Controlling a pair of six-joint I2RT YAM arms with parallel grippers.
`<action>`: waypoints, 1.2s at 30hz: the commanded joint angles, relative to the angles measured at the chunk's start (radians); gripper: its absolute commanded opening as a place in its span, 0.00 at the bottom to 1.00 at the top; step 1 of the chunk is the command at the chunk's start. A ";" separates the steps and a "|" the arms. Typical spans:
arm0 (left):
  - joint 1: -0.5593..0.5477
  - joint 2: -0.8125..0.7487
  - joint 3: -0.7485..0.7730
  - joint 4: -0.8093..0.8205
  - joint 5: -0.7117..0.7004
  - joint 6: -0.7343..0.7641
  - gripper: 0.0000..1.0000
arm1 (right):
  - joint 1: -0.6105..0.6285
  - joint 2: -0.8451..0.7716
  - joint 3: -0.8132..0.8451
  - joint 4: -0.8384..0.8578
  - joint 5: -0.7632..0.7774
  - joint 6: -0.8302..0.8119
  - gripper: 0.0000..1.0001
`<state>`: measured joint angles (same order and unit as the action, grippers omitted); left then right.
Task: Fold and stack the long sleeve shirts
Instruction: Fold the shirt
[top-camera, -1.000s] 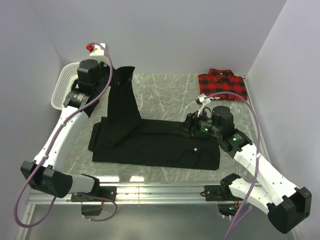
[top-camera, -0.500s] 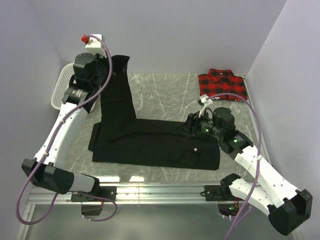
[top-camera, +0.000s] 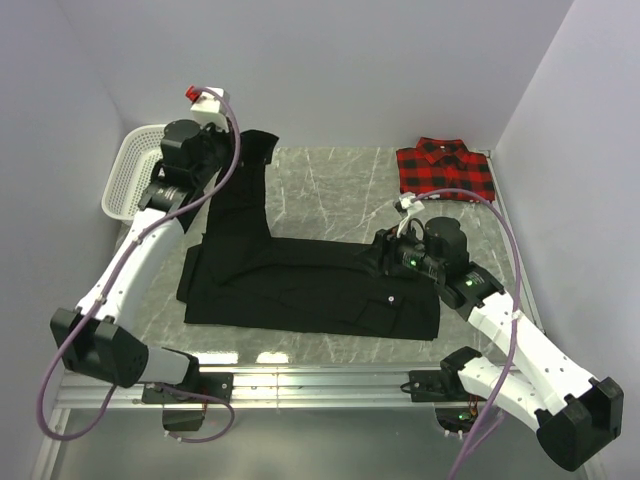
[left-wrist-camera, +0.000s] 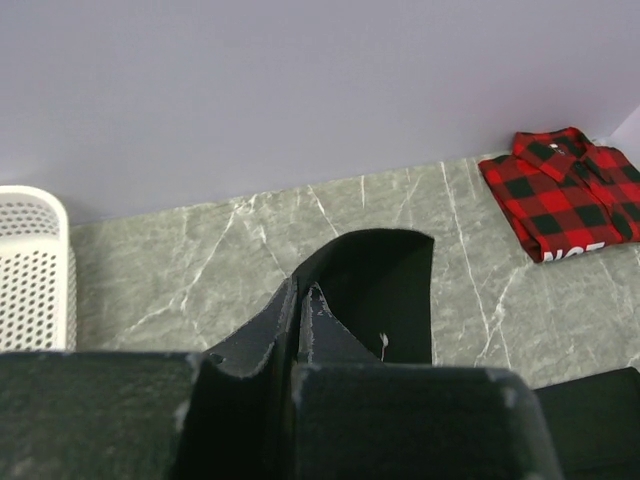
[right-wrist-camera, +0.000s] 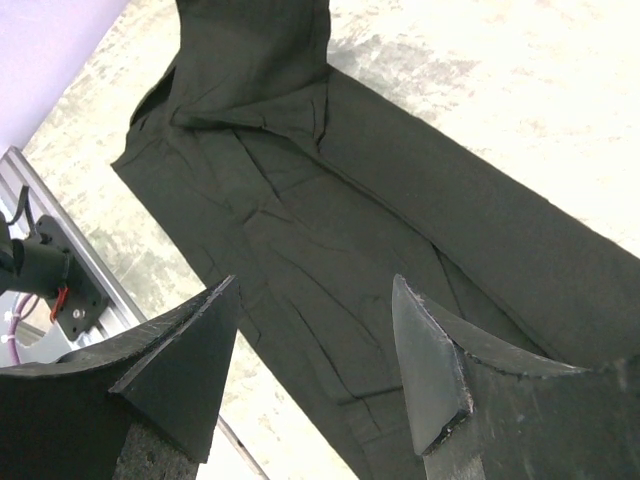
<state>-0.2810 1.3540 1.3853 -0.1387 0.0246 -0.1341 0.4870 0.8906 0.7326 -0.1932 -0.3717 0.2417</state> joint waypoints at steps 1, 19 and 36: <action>-0.003 0.059 0.072 0.080 0.052 0.007 0.05 | 0.007 -0.021 -0.002 0.032 -0.007 0.002 0.69; -0.153 -0.191 -0.259 0.079 0.253 -0.232 0.04 | 0.009 -0.056 -0.027 0.037 0.062 0.007 0.68; -0.543 -0.217 -0.545 0.142 0.351 -0.421 0.04 | 0.009 -0.127 -0.079 0.046 0.260 0.031 0.68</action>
<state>-0.7719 1.1332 0.8116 -0.0277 0.2985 -0.5652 0.4870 0.7834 0.6594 -0.1764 -0.1532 0.2729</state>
